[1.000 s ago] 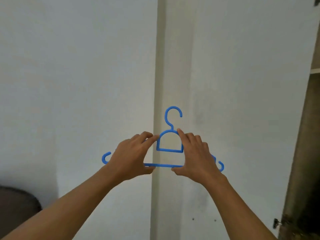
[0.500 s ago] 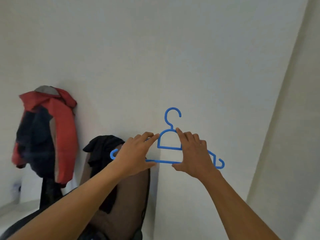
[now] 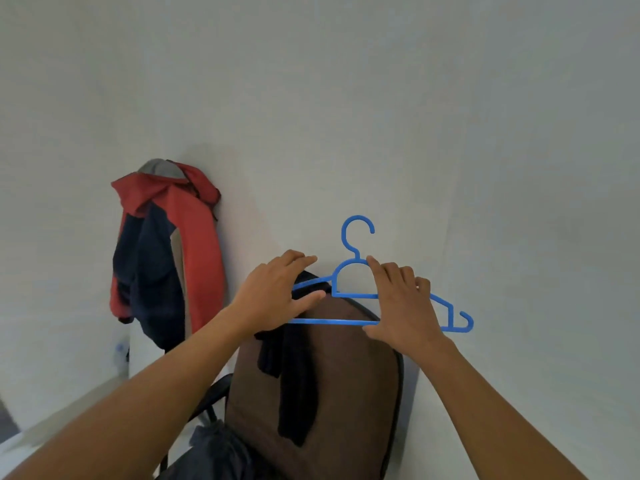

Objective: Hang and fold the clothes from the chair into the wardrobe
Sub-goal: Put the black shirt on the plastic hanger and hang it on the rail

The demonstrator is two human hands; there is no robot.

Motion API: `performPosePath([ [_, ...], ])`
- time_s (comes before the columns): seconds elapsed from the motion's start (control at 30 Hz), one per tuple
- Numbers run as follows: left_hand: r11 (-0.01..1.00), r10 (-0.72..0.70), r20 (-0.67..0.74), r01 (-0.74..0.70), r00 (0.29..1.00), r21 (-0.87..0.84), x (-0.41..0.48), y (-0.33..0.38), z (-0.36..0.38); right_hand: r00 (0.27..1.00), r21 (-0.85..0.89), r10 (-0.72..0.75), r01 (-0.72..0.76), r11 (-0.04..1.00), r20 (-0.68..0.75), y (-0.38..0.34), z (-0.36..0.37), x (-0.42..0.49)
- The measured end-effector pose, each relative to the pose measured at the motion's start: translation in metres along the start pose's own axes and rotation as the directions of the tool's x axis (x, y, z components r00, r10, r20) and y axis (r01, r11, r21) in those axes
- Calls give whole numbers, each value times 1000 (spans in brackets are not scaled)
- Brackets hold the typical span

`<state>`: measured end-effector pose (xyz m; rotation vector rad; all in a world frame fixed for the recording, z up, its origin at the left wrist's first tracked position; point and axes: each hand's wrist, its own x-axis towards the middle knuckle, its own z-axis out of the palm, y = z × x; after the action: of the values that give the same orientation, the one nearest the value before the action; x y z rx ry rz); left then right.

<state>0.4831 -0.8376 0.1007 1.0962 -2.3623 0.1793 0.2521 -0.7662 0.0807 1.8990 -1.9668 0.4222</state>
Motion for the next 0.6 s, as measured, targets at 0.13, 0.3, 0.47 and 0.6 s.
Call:
performPosePath([
  [0.13, 992, -89, 23, 90, 996, -88, 16, -28, 39, 999, 20, -12, 11, 1000, 40, 2, 38, 25],
  [0.3, 969, -200, 102, 212, 974, -126, 51, -57, 81, 993, 49, -73, 69, 996, 97, 6, 80, 55],
  [0.47, 954, -271, 256, 294, 928, -54, 111, -82, 117, 981, 90, -106, 93, 992, 165, 19, 122, 76],
  [0.6, 953, -283, 449, 302, 847, 31, 143, -91, 144, 972, 112, -124, 104, 988, 198, 29, 141, 87],
])
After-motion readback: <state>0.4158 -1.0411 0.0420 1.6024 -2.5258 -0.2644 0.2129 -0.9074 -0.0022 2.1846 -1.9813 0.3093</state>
